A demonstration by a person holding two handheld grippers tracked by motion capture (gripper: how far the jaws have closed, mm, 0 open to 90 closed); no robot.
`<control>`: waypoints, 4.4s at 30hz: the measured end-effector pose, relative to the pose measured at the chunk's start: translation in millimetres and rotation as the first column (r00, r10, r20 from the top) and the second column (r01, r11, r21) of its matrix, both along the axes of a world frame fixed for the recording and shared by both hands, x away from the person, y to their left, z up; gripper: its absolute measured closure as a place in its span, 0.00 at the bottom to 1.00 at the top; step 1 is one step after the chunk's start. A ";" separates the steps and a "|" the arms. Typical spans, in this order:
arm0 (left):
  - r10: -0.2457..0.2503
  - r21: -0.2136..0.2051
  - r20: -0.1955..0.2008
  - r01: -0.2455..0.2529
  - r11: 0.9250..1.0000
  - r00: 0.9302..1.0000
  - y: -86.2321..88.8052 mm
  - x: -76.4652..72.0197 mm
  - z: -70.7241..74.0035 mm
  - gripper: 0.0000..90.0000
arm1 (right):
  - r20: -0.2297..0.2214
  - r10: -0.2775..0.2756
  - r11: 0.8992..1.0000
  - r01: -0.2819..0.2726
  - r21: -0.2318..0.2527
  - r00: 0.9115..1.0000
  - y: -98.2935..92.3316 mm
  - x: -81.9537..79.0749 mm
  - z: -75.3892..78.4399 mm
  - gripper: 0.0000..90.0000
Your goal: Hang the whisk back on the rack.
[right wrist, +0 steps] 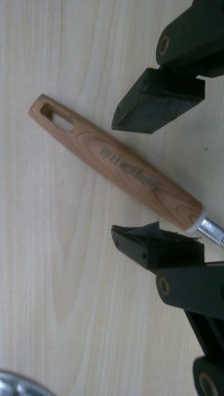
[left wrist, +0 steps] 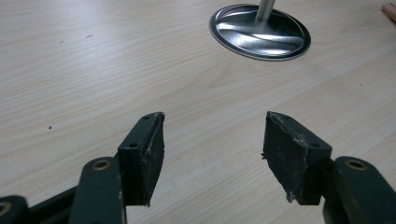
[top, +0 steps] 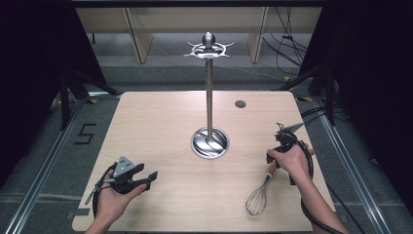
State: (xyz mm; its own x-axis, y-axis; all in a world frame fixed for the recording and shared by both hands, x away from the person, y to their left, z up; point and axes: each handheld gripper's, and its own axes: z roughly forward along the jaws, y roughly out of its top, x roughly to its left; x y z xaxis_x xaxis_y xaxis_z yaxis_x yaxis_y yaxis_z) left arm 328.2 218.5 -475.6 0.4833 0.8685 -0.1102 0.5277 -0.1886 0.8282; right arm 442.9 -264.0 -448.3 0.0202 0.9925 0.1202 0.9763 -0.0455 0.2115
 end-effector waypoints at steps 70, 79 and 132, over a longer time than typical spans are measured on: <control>0.017 -0.007 0.013 -0.017 1.000 1.000 2.4 -0.1 1.6 0.42 | 0.623 0.334 0.885 -0.463 0.050 0.707 -12.8 -67.5 64.5 0.76; 0.011 -0.003 0.018 -0.011 1.000 1.000 3.5 0.1 2.4 0.42 | 0.687 0.360 0.873 -0.488 -0.008 0.631 -18.7 -66.8 77.1 0.76; 0.016 -0.006 0.025 -0.016 1.000 1.000 5.3 0.7 3.2 0.42 | 0.756 0.441 0.827 -0.546 -0.134 0.483 0.3 -39.5 156.1 0.77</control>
State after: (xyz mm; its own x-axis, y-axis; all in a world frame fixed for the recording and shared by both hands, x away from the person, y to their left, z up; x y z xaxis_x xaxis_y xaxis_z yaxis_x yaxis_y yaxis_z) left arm 328.9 223.8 -472.4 0.4720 0.8755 -0.1032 0.5096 -0.1755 0.8423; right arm 403.4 -263.6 -292.2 -0.6146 0.7878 -0.0405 0.3518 0.3197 0.8798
